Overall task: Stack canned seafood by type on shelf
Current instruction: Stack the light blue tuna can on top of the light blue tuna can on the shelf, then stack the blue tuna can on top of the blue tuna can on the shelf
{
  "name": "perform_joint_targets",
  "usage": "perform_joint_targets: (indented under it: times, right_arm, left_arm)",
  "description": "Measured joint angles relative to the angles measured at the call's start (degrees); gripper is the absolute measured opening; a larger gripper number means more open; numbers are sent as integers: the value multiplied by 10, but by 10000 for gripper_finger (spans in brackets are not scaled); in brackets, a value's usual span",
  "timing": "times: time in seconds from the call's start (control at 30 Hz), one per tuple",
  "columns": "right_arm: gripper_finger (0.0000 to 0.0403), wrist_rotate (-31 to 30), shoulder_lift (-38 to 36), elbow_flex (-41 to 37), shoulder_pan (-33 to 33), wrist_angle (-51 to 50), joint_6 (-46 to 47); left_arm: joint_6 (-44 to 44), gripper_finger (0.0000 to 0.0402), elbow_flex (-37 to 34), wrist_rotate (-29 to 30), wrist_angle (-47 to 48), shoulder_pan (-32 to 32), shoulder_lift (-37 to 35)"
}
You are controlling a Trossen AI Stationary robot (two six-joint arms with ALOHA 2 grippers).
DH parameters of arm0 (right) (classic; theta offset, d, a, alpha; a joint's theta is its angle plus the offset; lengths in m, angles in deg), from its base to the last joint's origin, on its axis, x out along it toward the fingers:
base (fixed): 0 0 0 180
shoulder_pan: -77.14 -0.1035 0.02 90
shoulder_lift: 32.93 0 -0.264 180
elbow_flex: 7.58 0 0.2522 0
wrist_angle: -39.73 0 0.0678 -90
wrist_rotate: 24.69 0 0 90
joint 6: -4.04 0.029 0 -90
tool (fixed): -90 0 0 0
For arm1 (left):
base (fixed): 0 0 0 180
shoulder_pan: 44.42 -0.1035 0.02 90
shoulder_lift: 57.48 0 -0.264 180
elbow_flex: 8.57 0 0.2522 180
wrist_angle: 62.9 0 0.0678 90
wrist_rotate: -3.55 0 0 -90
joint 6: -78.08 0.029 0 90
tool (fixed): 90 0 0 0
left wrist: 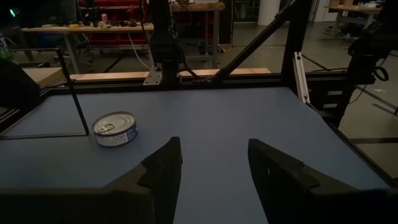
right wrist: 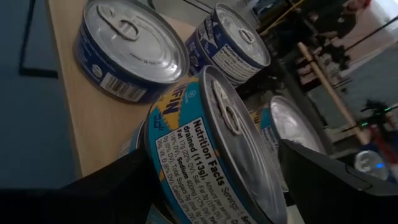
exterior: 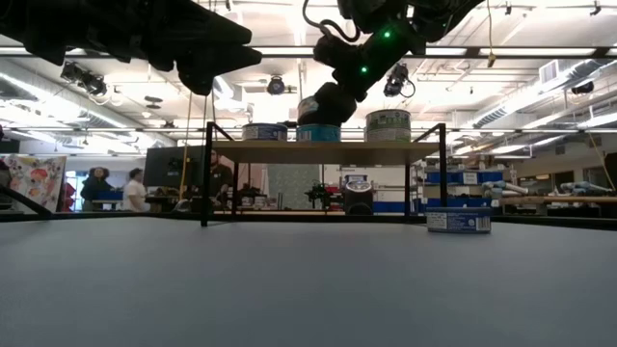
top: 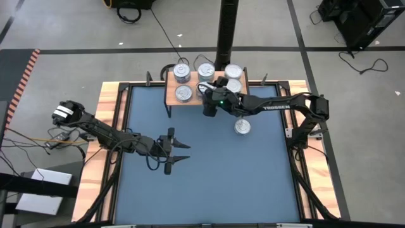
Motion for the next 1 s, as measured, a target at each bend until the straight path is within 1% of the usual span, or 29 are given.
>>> perform_joint_targets:
  times: [0.1, 0.23, 0.37, 0.53, 0.8, 0.9, 1.0]
  right_arm:
    - [325, 11, -7, 0, 4, -12, 38]
    - [325, 17, -13, 25, 8, -73, 92]
    - [325, 52, -15, 51, 12, -124, 128]
    - [325, 117, -14, 66, 31, -166, 171]
    - [325, 151, -15, 66, 38, -161, 178]
    - [325, 151, -19, 69, 38, -170, 170]
    - [322, 141, -30, 86, 16, -200, 150]
  left_arm:
    - [0, 188, 0, 0, 3, 0, 0]
    - [0, 188, 0, 0, 6, 0, 0]
    - [0, 188, 0, 0, 9, 0, 0]
    - [-9, 188, 0, 0, 14, 0, 0]
    - [-11, 188, 0, 0, 20, 0, 0]
    - [-11, 188, 0, 0, 25, 0, 0]
    - [-11, 188, 0, 0, 32, 0, 0]
